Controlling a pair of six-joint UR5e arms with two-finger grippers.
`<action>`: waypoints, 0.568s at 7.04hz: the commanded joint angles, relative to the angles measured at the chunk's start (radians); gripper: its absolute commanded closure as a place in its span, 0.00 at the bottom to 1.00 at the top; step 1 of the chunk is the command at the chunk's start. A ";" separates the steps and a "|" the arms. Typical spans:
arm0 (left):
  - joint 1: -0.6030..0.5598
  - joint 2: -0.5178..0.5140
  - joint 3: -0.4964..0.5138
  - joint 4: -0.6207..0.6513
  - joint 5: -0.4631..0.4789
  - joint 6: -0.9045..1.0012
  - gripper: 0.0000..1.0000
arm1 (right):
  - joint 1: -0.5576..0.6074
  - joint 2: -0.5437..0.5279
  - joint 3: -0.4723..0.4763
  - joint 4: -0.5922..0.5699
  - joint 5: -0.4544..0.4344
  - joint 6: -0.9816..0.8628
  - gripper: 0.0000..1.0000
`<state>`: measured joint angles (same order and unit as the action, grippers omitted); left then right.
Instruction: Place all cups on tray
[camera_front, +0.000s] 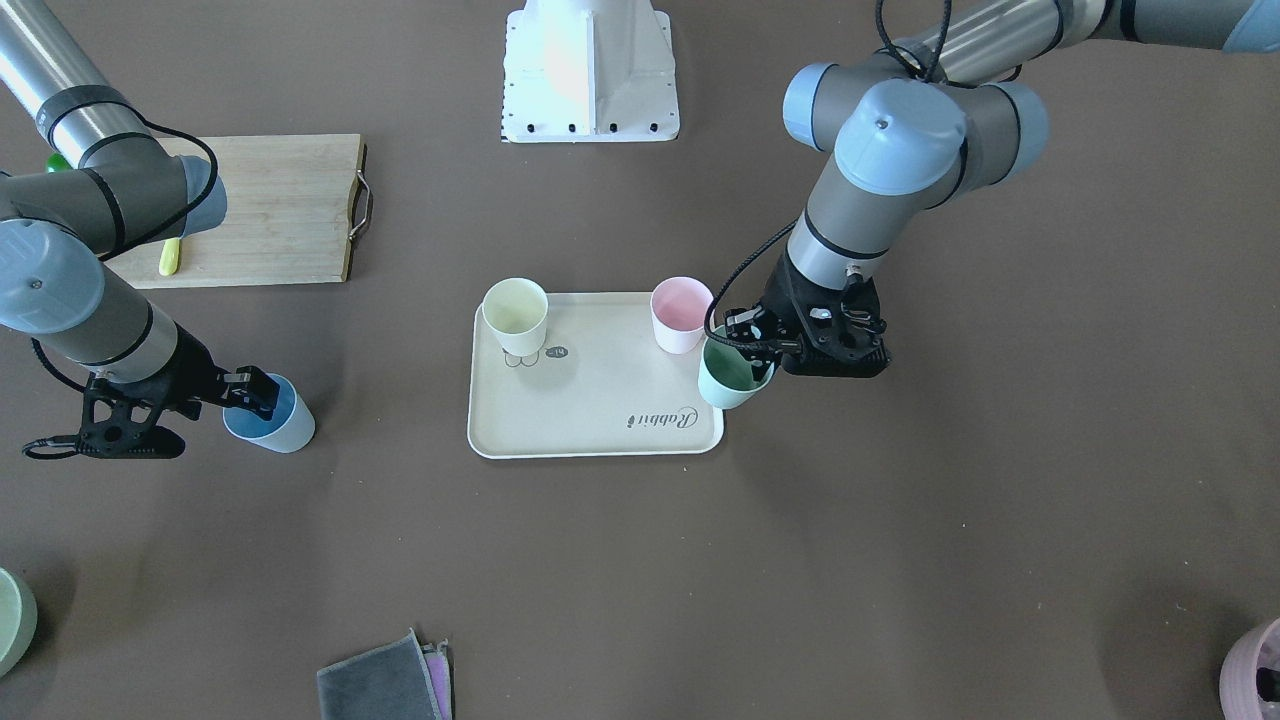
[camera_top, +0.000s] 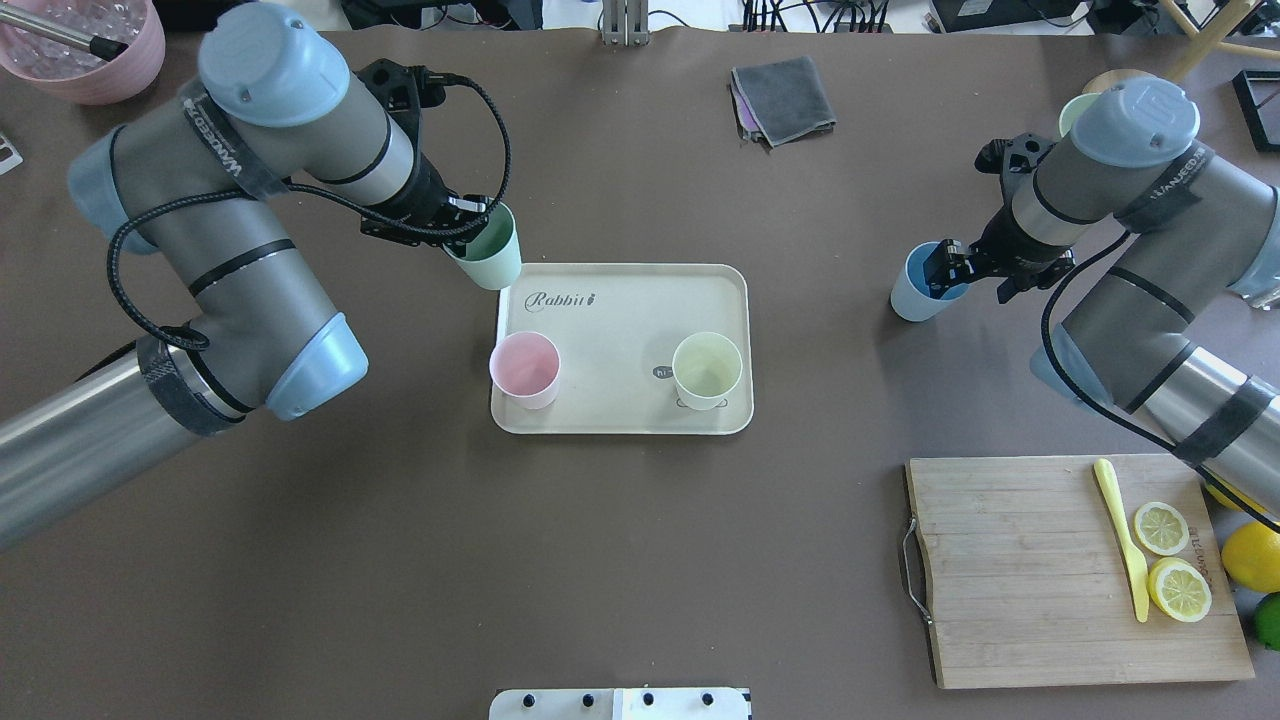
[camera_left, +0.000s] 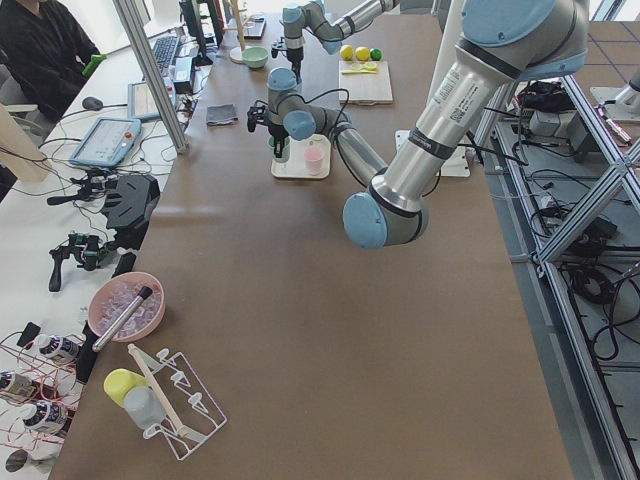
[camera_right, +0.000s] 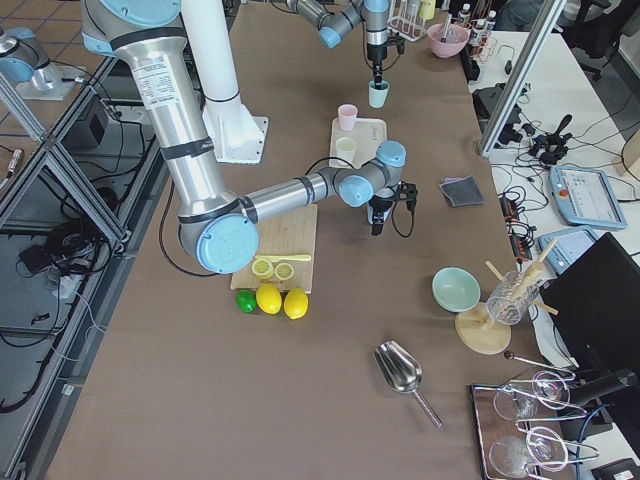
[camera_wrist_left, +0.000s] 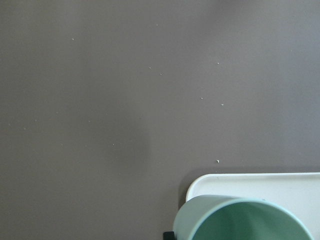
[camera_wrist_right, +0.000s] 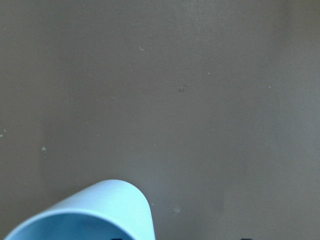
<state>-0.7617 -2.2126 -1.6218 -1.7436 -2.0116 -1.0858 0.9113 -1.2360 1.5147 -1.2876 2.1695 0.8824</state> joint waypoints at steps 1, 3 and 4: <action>0.021 -0.001 0.002 -0.001 0.024 -0.013 1.00 | 0.018 0.013 0.028 0.013 0.039 0.013 1.00; 0.048 0.001 0.010 -0.002 0.049 -0.011 1.00 | 0.052 0.022 0.048 0.002 0.090 0.015 1.00; 0.088 0.001 0.011 -0.007 0.100 -0.013 1.00 | 0.092 0.039 0.054 -0.002 0.154 0.020 1.00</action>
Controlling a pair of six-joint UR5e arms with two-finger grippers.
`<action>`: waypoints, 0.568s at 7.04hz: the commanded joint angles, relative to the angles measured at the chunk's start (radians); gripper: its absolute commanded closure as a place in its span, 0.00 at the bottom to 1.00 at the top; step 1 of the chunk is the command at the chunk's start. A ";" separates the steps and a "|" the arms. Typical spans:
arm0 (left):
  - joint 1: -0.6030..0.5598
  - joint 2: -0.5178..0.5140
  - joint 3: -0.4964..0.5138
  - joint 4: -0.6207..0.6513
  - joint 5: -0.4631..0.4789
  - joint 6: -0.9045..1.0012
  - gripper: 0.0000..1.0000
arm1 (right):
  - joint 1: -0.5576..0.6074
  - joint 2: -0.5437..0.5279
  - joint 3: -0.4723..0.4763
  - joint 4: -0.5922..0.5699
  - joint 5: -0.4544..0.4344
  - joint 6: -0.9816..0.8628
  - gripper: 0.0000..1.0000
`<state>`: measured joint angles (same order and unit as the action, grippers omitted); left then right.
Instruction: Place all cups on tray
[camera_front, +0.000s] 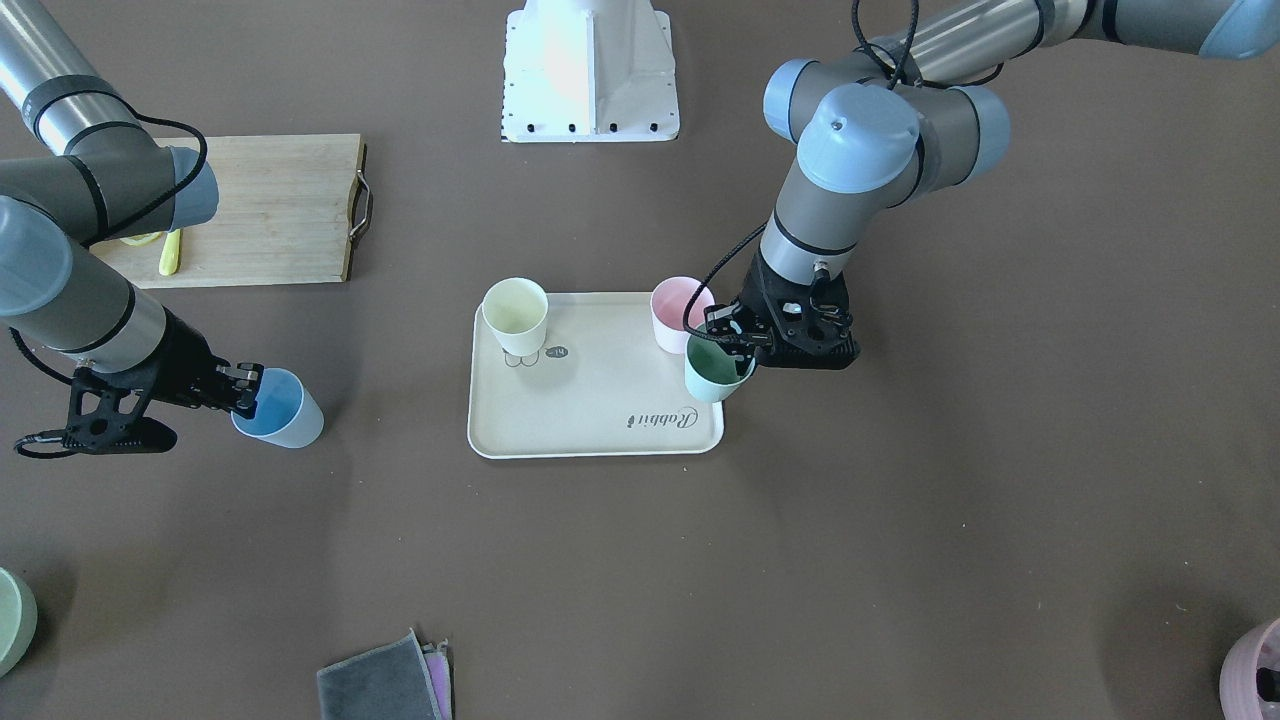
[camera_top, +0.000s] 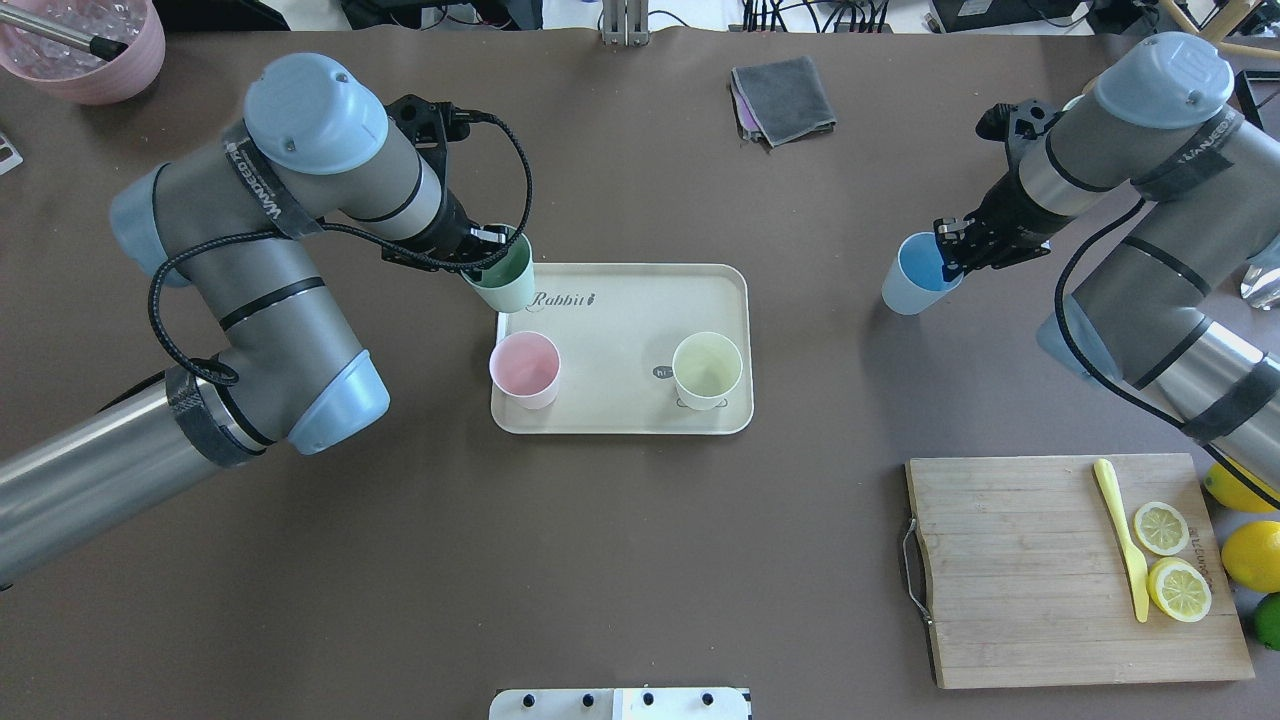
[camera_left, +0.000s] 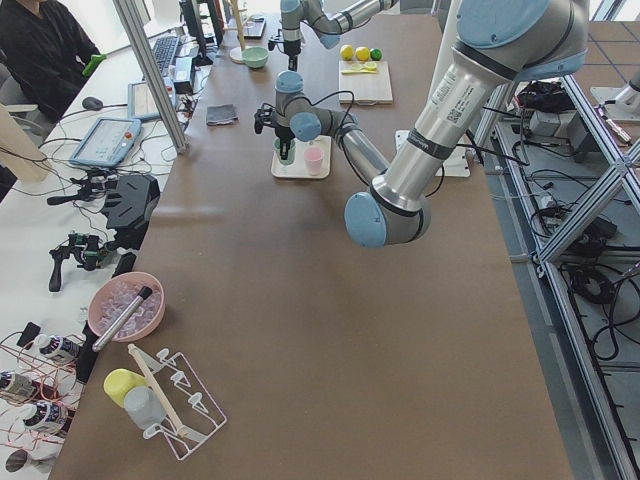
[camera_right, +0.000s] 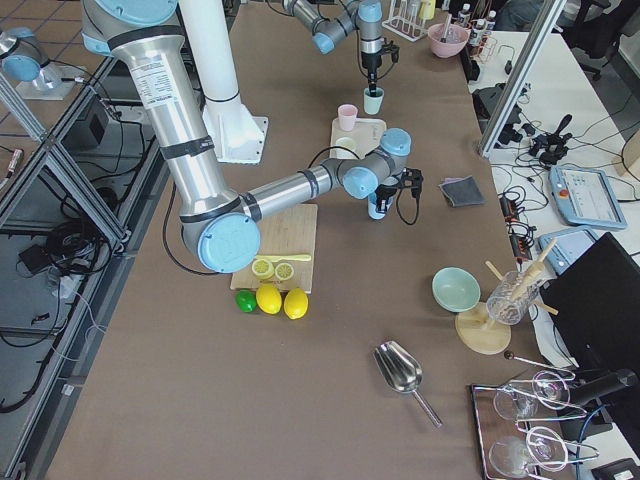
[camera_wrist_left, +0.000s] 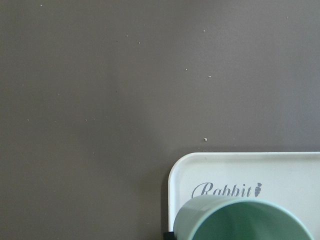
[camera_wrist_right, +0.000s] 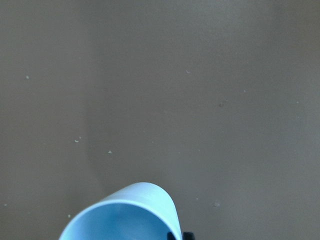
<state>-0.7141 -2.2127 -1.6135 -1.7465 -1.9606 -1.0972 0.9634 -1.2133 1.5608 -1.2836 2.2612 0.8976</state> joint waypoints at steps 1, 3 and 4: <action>0.056 -0.001 0.006 -0.008 0.055 -0.022 1.00 | 0.072 0.026 0.022 -0.008 0.110 0.013 1.00; 0.076 -0.024 0.085 -0.092 0.068 -0.044 1.00 | 0.092 0.091 0.059 -0.124 0.136 0.017 1.00; 0.077 -0.047 0.118 -0.125 0.092 -0.070 1.00 | 0.084 0.130 0.061 -0.170 0.130 0.024 1.00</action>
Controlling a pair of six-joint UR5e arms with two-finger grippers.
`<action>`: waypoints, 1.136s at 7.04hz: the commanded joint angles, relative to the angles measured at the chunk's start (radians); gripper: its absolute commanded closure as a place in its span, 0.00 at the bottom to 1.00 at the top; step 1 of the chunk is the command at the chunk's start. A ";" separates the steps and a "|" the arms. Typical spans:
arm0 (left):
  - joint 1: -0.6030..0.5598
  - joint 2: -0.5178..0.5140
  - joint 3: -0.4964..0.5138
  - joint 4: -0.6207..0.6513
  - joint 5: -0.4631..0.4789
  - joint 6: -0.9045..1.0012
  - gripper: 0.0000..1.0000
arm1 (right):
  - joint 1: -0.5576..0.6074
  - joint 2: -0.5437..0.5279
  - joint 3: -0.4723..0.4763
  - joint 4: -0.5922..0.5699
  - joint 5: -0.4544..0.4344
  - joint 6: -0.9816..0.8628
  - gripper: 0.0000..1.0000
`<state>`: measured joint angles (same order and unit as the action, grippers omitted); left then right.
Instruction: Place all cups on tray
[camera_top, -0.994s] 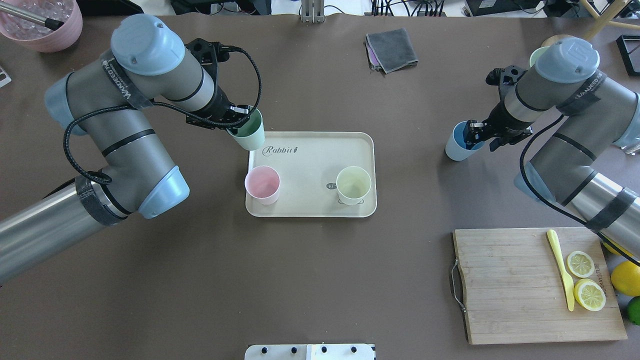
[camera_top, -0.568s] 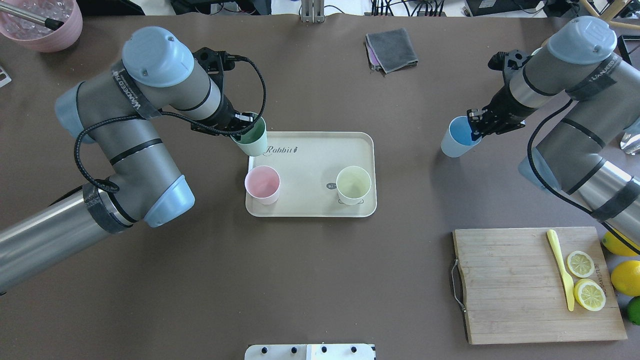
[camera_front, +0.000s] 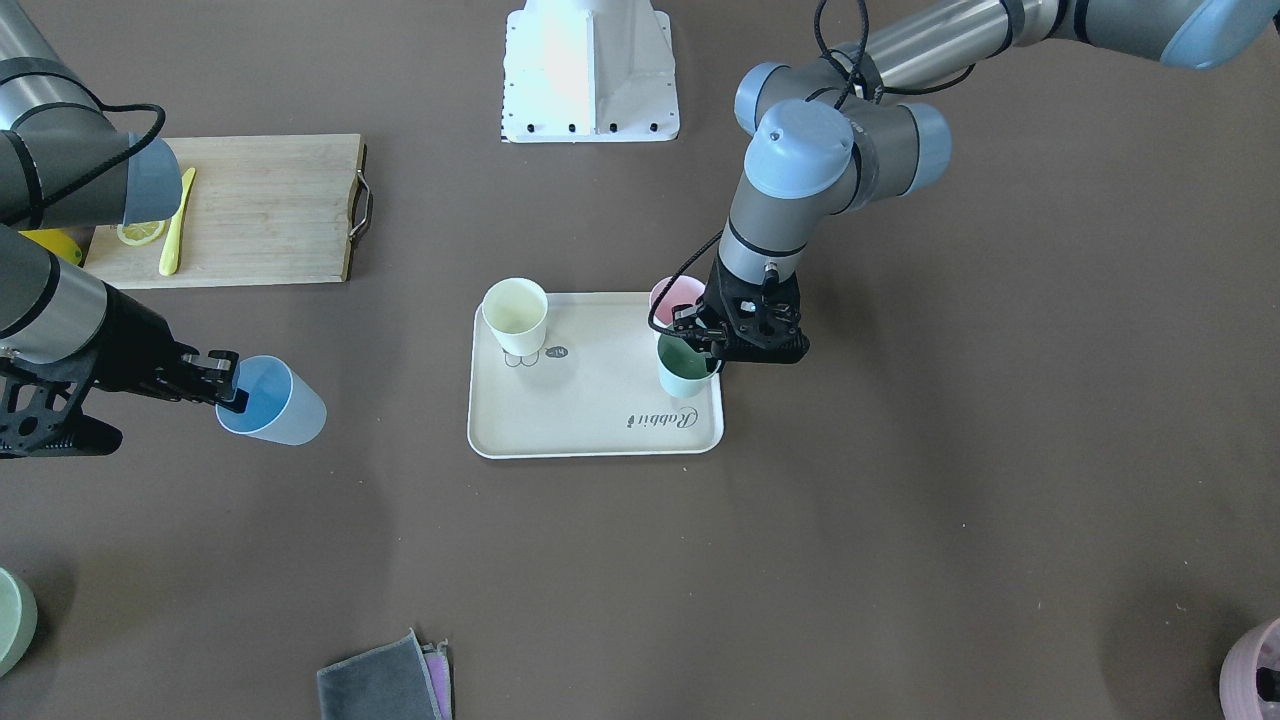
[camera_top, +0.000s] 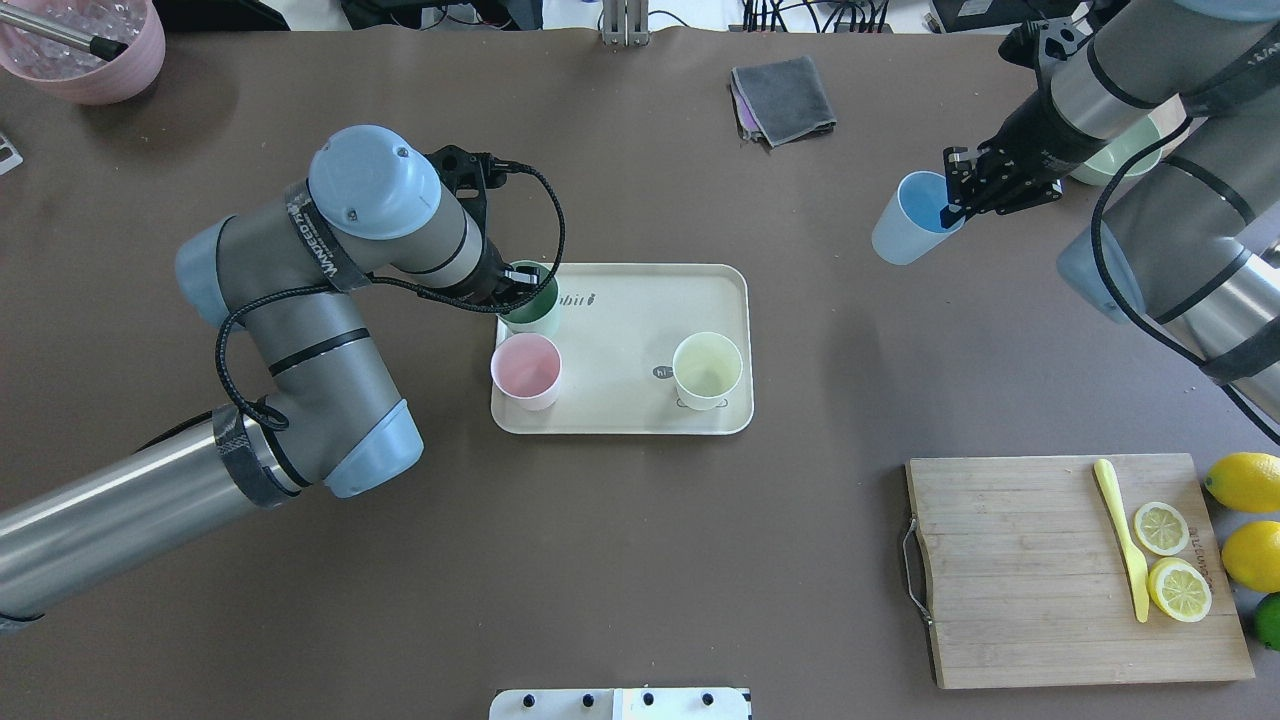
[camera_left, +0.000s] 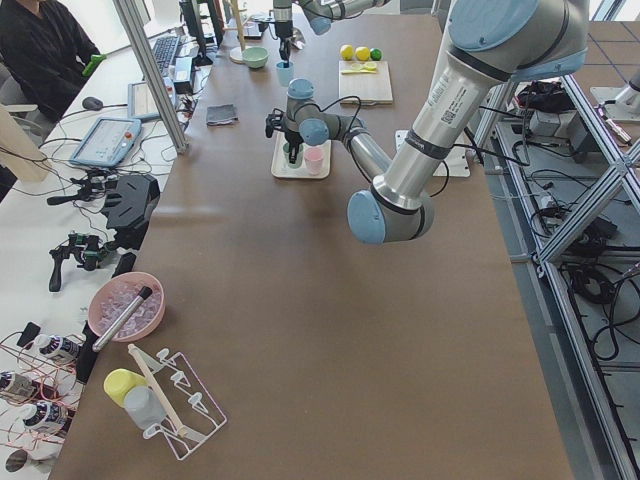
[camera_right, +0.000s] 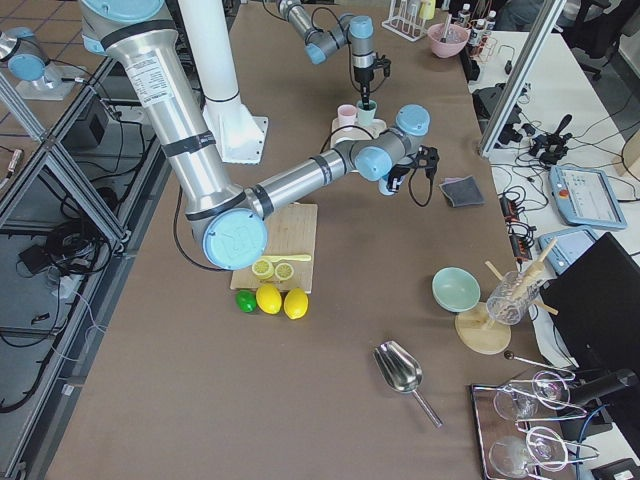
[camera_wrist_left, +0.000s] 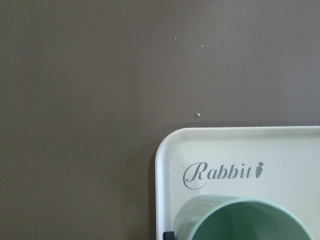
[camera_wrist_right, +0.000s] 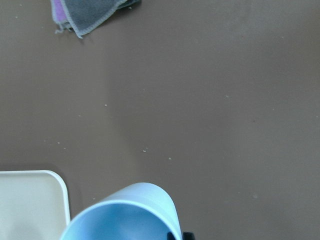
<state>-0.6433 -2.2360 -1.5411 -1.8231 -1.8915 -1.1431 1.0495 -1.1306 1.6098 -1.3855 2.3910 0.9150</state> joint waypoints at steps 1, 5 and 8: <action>0.007 -0.031 0.061 -0.050 0.025 -0.029 1.00 | -0.019 0.049 0.019 -0.067 -0.009 0.046 1.00; -0.033 -0.036 0.056 -0.036 0.029 0.035 0.02 | -0.193 0.145 0.029 -0.066 -0.137 0.232 1.00; -0.218 0.063 -0.052 -0.019 -0.138 0.277 0.02 | -0.299 0.222 -0.040 -0.061 -0.237 0.285 1.00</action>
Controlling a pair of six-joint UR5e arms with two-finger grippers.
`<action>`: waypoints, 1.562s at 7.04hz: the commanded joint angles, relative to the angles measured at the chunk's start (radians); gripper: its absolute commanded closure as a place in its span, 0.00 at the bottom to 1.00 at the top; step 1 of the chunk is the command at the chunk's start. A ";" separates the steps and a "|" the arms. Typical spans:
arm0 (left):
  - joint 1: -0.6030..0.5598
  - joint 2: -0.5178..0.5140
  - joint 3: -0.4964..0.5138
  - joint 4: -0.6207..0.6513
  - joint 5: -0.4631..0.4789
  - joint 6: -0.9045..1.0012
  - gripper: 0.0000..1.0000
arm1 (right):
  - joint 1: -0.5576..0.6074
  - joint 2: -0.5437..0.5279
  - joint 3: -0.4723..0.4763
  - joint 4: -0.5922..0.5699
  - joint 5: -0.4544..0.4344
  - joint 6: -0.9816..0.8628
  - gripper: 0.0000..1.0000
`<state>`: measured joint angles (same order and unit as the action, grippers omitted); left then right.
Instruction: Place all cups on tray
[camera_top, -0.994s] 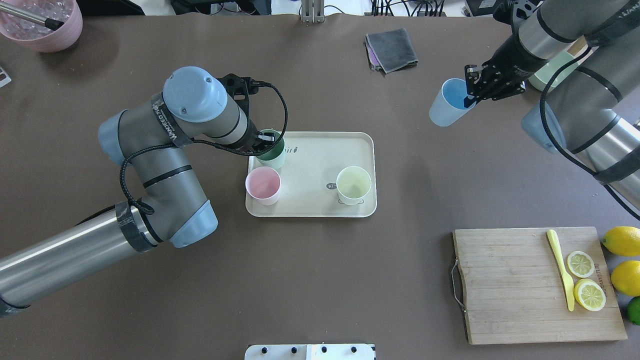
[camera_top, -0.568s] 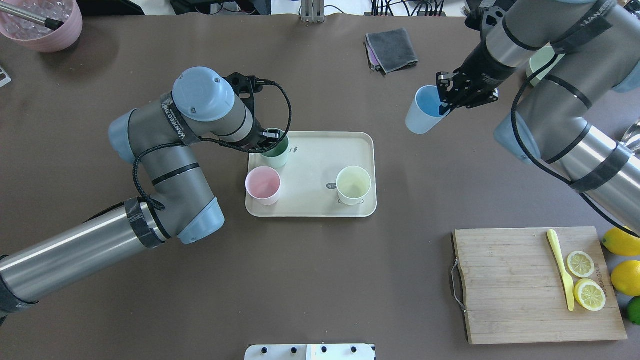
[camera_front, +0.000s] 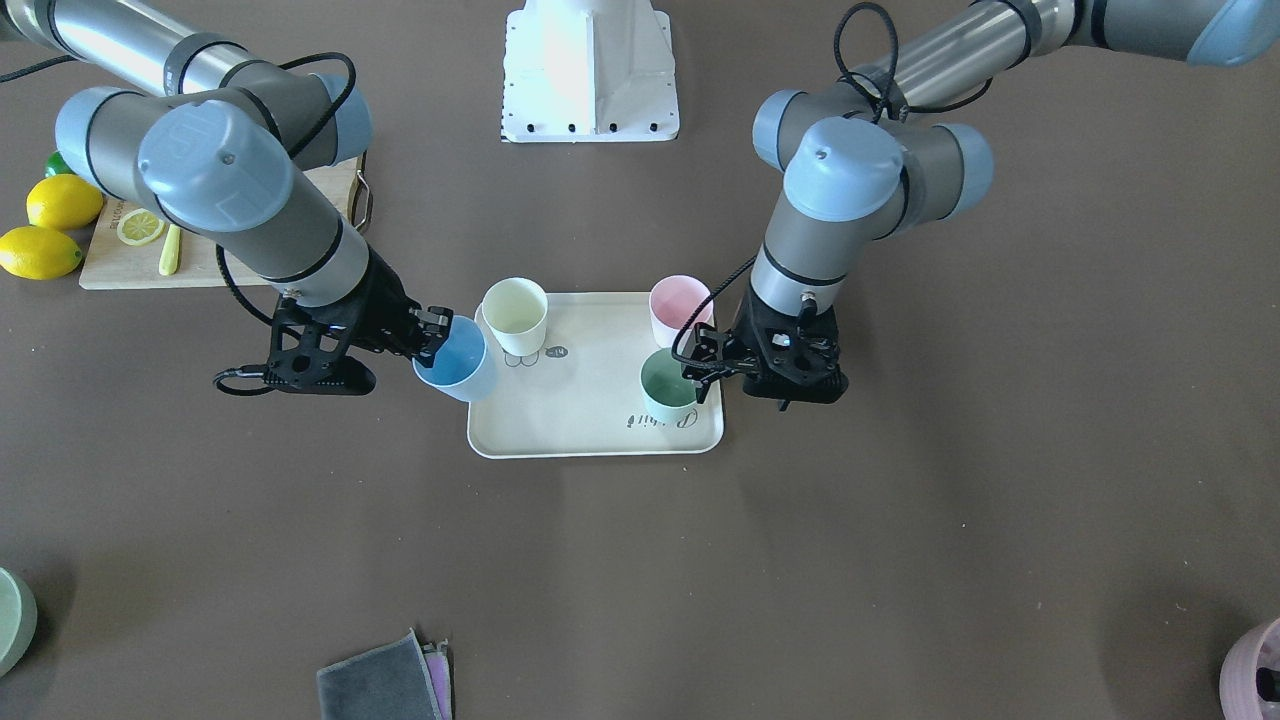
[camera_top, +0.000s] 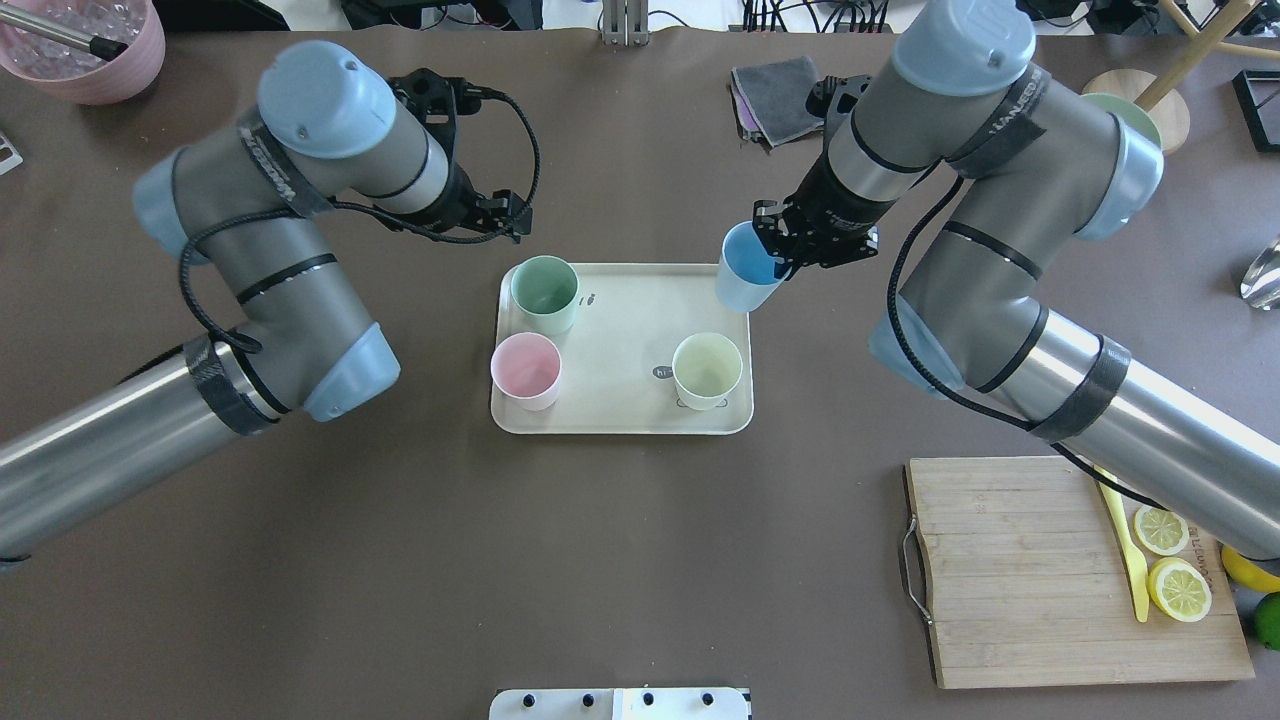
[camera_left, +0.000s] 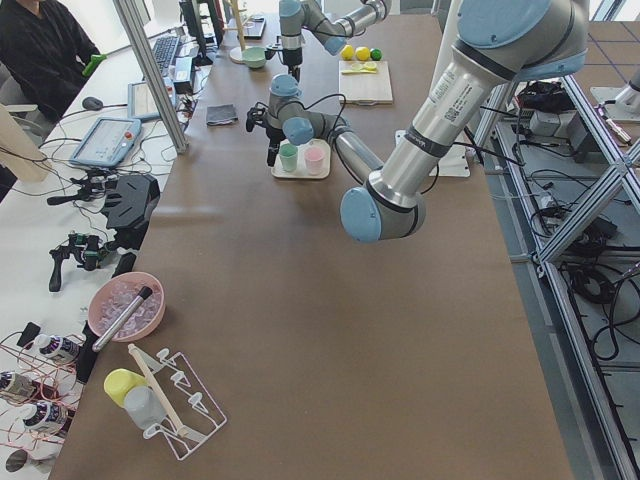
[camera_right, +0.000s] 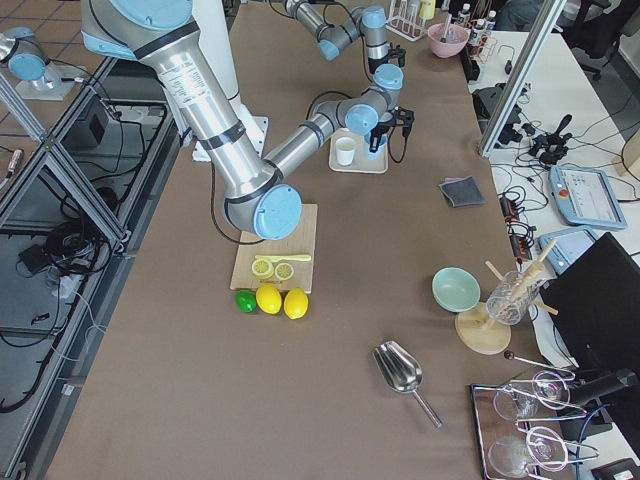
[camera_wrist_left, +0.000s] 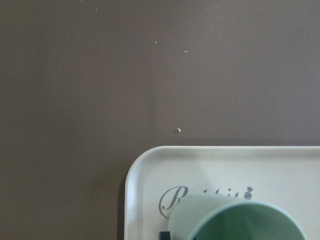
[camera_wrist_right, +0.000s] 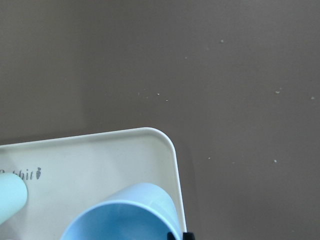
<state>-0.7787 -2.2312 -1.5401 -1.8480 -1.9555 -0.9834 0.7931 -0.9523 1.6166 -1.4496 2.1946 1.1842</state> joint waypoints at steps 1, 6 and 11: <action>-0.130 0.121 -0.092 0.003 -0.080 0.240 0.02 | -0.057 0.084 -0.105 0.014 -0.061 0.017 1.00; -0.220 0.147 -0.095 0.029 -0.080 0.281 0.02 | -0.081 0.107 -0.207 0.130 -0.104 0.017 0.00; -0.299 0.180 -0.097 0.029 -0.141 0.304 0.02 | 0.151 0.025 -0.081 0.101 -0.015 -0.097 0.00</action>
<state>-1.0394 -2.0640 -1.6351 -1.8179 -2.0539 -0.6965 0.8786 -0.8755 1.4937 -1.3384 2.1582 1.1459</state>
